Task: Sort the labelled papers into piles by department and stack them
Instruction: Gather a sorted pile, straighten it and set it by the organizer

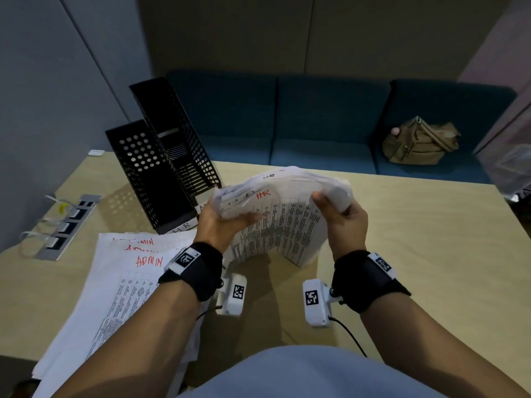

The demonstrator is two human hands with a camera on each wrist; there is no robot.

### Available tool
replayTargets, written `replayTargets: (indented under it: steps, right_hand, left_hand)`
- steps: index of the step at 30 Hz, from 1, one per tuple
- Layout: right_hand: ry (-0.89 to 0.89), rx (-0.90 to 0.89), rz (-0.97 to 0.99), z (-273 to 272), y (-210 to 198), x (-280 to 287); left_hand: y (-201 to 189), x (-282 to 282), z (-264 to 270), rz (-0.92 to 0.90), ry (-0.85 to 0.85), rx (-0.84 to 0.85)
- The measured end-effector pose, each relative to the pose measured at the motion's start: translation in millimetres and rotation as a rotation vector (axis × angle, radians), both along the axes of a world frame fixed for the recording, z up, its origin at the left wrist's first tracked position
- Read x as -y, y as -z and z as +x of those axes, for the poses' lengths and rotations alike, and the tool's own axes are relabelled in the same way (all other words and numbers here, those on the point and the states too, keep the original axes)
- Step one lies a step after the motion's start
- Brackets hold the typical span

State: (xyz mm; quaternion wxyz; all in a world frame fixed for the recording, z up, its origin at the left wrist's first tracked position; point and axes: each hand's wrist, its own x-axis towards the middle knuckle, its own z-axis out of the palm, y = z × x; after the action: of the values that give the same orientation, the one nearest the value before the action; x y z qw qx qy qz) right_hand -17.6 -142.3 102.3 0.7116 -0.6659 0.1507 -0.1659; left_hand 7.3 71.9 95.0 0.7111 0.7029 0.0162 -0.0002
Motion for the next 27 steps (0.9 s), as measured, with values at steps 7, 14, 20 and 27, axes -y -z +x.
replayTargets:
  steps: [7,14,20,27]
  right_hand:
    - [-0.176,-0.110,0.125,13.8,-6.3,1.9]
    - [-0.177,-0.083,0.132,10.0,-8.8,12.9]
    - [-0.204,-0.015,0.083,9.9,-23.2,6.8]
    - [-0.234,-0.127,-0.037,2.2,-5.7,4.5]
  left_hand:
    - [-10.1,1.9,3.7,-0.171,0.058,-0.016]
    - [-11.9,3.3,2.9,-0.164,0.087,-0.025]
    - [-15.1,5.5,7.3,-0.204,0.021,0.014]
    - [34.0,2.8,4.4,0.021,0.072,-0.177]
